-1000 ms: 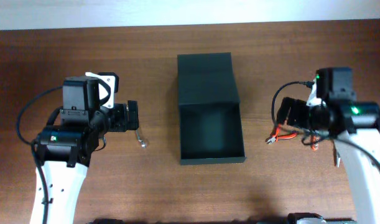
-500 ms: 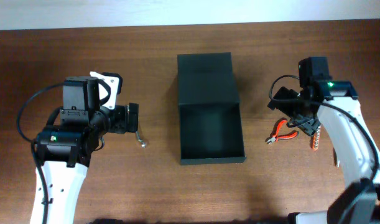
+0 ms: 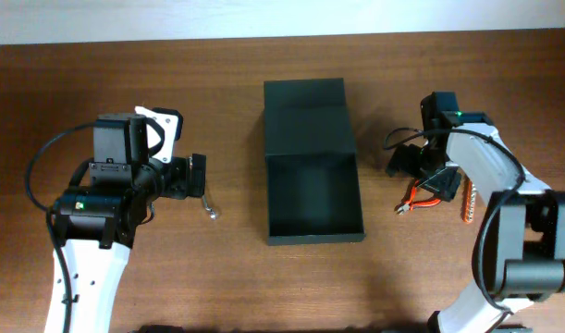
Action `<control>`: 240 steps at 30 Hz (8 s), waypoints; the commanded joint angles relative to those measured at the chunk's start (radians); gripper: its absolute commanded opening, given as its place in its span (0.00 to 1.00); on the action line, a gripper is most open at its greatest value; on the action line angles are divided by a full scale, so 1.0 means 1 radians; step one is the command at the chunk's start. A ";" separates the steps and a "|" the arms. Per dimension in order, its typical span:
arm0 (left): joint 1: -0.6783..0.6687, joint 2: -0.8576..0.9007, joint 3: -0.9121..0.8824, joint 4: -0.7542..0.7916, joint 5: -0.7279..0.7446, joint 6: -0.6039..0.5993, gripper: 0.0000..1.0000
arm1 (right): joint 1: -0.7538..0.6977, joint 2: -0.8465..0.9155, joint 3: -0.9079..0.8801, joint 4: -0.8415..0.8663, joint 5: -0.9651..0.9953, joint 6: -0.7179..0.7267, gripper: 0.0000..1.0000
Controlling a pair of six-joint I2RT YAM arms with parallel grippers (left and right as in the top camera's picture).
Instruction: Pack container
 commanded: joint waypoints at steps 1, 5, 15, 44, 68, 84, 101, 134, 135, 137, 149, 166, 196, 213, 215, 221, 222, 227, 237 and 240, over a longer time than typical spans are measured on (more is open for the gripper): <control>-0.004 -0.002 0.019 0.002 0.011 0.017 0.99 | 0.005 0.026 -0.004 0.014 -0.004 -0.043 0.99; -0.004 -0.002 0.019 0.002 0.011 0.017 0.99 | 0.005 0.043 -0.005 0.029 -0.006 -0.079 0.99; -0.004 -0.002 0.019 0.002 0.011 0.016 0.99 | 0.005 0.045 -0.051 0.077 -0.007 -0.079 0.99; -0.004 -0.002 0.019 0.002 0.011 0.017 0.99 | 0.005 0.045 -0.104 0.119 -0.052 -0.078 0.84; -0.004 -0.002 0.019 0.002 0.011 0.017 0.99 | 0.005 0.045 -0.104 0.127 -0.051 -0.079 0.25; -0.004 -0.002 0.019 0.002 0.011 0.017 0.99 | 0.005 0.045 -0.104 0.142 -0.051 -0.079 0.04; -0.004 -0.002 0.019 0.002 0.010 0.021 0.99 | 0.019 -0.087 0.162 -0.054 -0.016 -0.291 0.04; 0.257 -0.002 0.019 0.002 -0.049 -0.139 0.99 | 0.659 -0.116 0.192 -0.131 -0.101 -1.124 0.04; 0.257 -0.002 0.019 0.002 -0.049 -0.139 0.99 | 0.659 -0.114 0.174 -0.110 -0.102 -1.120 0.04; 0.257 -0.002 0.019 0.002 -0.049 -0.139 0.99 | 0.659 -0.109 0.133 -0.068 -0.106 -1.118 0.04; 0.257 -0.002 0.019 0.001 -0.049 -0.139 0.99 | 0.659 -0.103 -0.106 0.149 -0.124 -1.053 0.08; 0.257 -0.002 0.019 0.001 -0.049 -0.139 0.99 | 0.619 -0.135 0.119 0.095 -0.031 -0.842 0.62; 0.257 -0.002 0.019 0.017 -0.049 -0.138 0.99 | -0.271 -0.156 0.243 -0.321 0.020 -0.440 0.95; 0.257 -0.002 0.019 0.027 -0.041 -0.060 0.99 | -0.305 -0.154 -0.006 0.039 0.042 -0.440 0.98; 0.257 -0.002 0.019 0.027 -0.041 -0.060 0.99 | -0.318 -0.152 -0.013 0.055 0.043 -0.440 0.98; 0.257 -0.002 0.019 0.027 -0.018 -0.060 0.99 | -0.336 -0.116 -0.026 0.074 0.042 -0.440 0.98; 0.257 -0.002 0.019 0.027 -0.010 -0.060 0.99 | -0.336 -0.105 -0.026 0.075 0.042 -0.440 0.98; 0.257 -0.002 0.019 0.027 -0.008 -0.060 0.99 | -0.336 -0.055 -0.026 0.083 0.042 -0.440 0.98; 0.257 -0.002 0.019 0.027 -0.007 -0.060 0.99 | -0.336 0.048 -0.027 0.103 0.042 -0.440 0.98; 0.257 -0.002 0.019 0.027 -0.007 -0.060 0.99 | -0.336 0.079 -0.029 0.109 0.042 -0.440 0.98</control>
